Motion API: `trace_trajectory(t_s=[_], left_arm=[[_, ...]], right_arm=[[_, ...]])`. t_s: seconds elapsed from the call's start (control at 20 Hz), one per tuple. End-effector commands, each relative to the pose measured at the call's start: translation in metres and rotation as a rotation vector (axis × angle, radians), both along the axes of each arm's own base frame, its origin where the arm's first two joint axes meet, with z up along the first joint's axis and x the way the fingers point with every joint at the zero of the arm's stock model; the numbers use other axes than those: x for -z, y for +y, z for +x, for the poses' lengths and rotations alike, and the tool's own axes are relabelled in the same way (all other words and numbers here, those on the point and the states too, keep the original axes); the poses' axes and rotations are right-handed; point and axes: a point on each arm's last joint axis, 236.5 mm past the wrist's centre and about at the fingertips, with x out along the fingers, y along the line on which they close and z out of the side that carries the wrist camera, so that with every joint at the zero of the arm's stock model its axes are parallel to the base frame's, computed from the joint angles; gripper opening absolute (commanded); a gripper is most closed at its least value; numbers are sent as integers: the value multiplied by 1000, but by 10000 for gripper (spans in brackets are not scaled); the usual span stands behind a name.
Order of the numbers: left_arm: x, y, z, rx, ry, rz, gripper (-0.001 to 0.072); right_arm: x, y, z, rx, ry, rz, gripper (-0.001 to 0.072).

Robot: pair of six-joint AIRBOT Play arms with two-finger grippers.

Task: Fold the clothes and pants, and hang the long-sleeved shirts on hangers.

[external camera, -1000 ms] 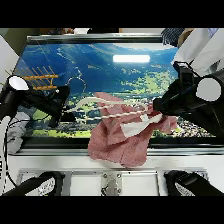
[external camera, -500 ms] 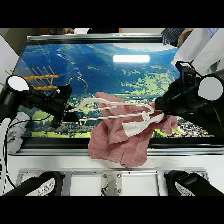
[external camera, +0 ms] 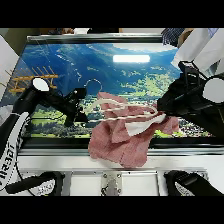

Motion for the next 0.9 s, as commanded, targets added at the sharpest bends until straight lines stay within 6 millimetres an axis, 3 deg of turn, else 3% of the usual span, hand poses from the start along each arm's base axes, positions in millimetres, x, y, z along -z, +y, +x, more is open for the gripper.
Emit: trace_trajectory(t_s=[0.0, 0.35, 0.65, 0.85], left_arm=[[13, -11, 5, 1, 4, 5, 14], [14, -14, 16, -37, -19, -8, 14], [14, -14, 16, -37, -20, -7, 14], [14, -14, 17, -37, -20, -7, 14]], right_arm=[[-3, 4, -3, -8, -3, 24, 16], [-6, 17, -8, -84, -2, 60, 15], [-15, 26, 15, -105, -111, 92, 15], [-24, 47, 22, -165, -160, 169, 15]])
